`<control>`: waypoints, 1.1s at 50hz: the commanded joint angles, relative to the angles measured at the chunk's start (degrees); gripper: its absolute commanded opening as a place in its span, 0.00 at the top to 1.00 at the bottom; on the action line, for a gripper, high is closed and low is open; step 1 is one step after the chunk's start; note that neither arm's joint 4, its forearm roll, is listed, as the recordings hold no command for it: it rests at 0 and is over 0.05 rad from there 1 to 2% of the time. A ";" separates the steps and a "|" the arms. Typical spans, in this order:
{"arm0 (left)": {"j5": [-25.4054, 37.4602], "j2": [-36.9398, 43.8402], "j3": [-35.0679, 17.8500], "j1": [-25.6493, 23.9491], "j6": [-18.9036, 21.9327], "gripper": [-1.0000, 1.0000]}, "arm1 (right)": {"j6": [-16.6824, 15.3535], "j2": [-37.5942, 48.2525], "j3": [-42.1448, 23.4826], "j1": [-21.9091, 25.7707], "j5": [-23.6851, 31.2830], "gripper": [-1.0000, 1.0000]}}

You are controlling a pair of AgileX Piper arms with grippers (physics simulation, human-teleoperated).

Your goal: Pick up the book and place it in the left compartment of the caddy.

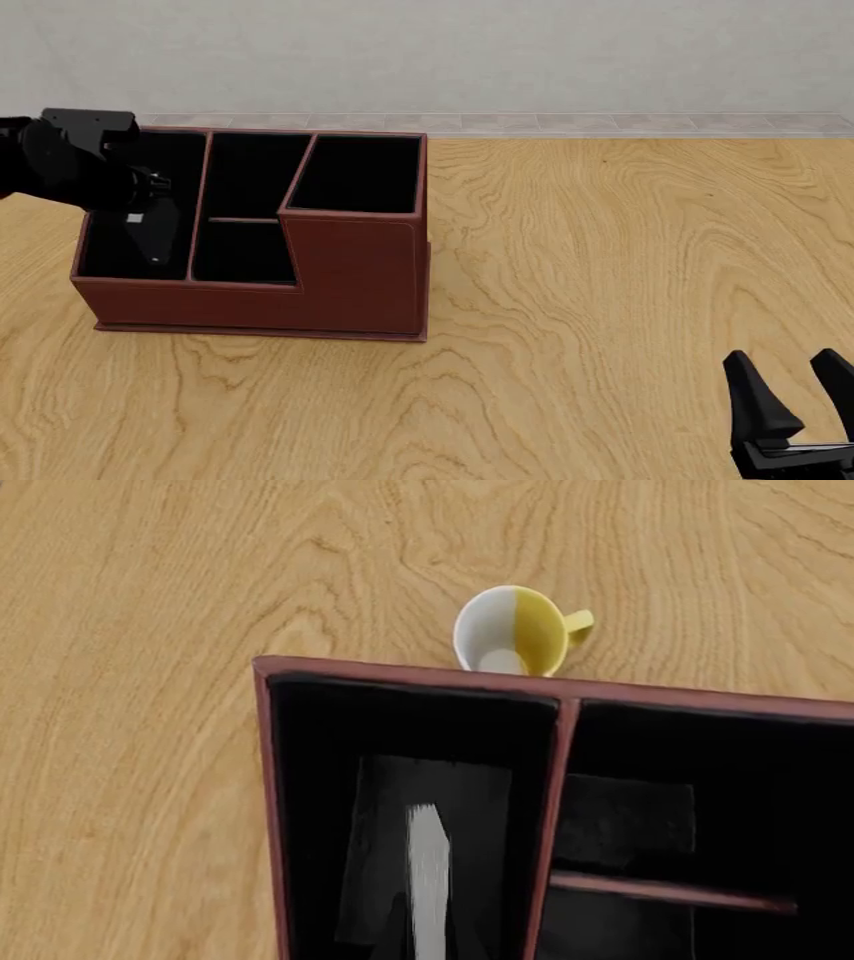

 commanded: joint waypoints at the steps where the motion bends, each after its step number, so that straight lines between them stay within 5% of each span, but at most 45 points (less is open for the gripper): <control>1: -1.03 0.50 -0.52 0.09 0.43 1.00 | 0.02 -0.40 0.00 0.00 0.35 0.00; 55: -5.17 4.53 0.06 2.07 0.76 1.00 | -0.25 -0.33 0.01 0.57 0.26 0.00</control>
